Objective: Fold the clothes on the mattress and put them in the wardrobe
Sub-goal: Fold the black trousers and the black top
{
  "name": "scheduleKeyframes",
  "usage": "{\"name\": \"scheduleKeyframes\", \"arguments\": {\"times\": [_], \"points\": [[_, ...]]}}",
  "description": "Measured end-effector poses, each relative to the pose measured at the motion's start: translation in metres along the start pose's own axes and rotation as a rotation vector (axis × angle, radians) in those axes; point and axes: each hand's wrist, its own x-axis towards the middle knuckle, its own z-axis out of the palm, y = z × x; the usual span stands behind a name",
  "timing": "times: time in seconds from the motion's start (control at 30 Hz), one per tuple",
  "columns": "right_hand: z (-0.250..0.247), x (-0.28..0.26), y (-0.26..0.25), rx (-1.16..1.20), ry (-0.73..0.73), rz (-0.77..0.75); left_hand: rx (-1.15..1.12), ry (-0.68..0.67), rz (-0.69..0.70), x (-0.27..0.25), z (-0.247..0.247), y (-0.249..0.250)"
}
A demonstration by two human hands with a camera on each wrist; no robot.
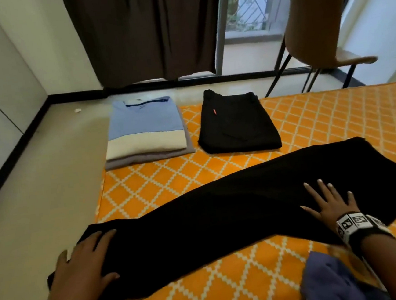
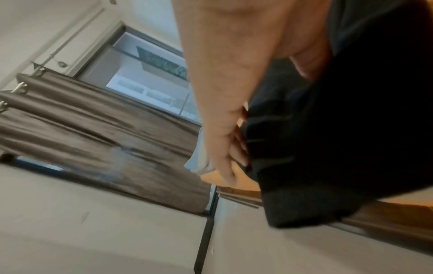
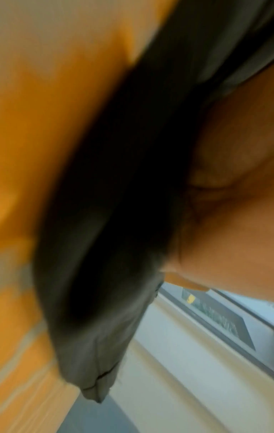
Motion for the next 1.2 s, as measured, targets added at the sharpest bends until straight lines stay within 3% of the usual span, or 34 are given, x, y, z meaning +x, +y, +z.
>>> {"name": "scheduleKeyframes", "arguments": {"times": [0.13,0.23,0.3,0.37,0.43,0.5,0.57,0.63,0.7,0.73,0.8,0.83,0.87,0.9,0.97,1.0,1.07,1.13,1.2], "points": [[-0.022,-0.020,-0.047,-0.060,0.009,0.089,-0.344,-0.078,-0.081,-0.003,0.013,-0.041],[-0.037,-0.051,-0.113,-0.168,0.115,-0.082,-0.643,-0.076,-0.140,-0.005,0.018,-0.060],[-0.043,-0.077,-0.168,-0.171,0.073,-0.227,-0.774,-0.084,-0.209,-0.006,0.017,-0.073],[-0.047,-0.108,-0.229,-0.091,-0.004,-0.347,-0.746,-0.139,-0.287,-0.008,0.014,-0.083],[-0.048,-0.143,-0.286,0.011,-0.019,-0.458,-0.579,-0.152,-0.295,-0.007,0.012,-0.085],[-0.046,-0.183,-0.333,0.070,-0.014,-0.590,-0.466,-0.047,-0.277,-0.008,0.009,-0.079],[-0.026,-0.214,-0.368,0.136,0.024,-0.697,-0.497,0.128,-0.246,-0.013,0.000,-0.066],[-0.005,-0.224,-0.386,0.176,0.112,-0.699,-0.737,0.275,-0.151,-0.019,-0.010,-0.055],[0.003,-0.229,-0.397,0.213,0.161,-0.692,-1.107,0.230,-0.012,-0.026,-0.017,-0.045],[0.004,-0.228,-0.401,0.273,0.212,-0.709,-1.263,0.154,0.064,-0.029,-0.019,-0.040],[-0.005,-0.230,-0.408,0.432,0.175,-0.742,-1.467,-0.020,0.215,-0.035,-0.019,-0.031],[-0.005,-0.226,-0.410,0.614,0.136,-0.734,-1.510,-0.038,0.257,-0.036,-0.019,-0.031],[-0.006,-0.221,-0.411,0.851,0.126,-0.696,-1.531,0.035,0.248,-0.034,-0.018,-0.035],[-0.007,-0.215,-0.410,1.072,0.130,-0.629,-1.521,0.173,0.178,-0.029,-0.015,-0.040],[-0.016,-0.206,-0.403,1.479,0.055,-0.472,-1.410,0.382,-0.092,-0.015,-0.004,-0.060],[-0.024,-0.202,-0.398,1.615,-0.014,-0.390,-1.304,0.374,-0.216,-0.010,0.001,-0.068],[-0.041,-0.191,-0.383,1.819,-0.099,-0.272,-1.109,0.202,-0.343,-0.002,0.015,-0.077],[-0.057,-0.186,-0.367,1.947,-0.162,-0.256,-1.075,0.113,-0.330,0.003,0.024,-0.073],[-0.065,-0.184,-0.357,2.036,-0.179,-0.261,-1.145,0.113,-0.283,0.005,0.028,-0.066]]}}
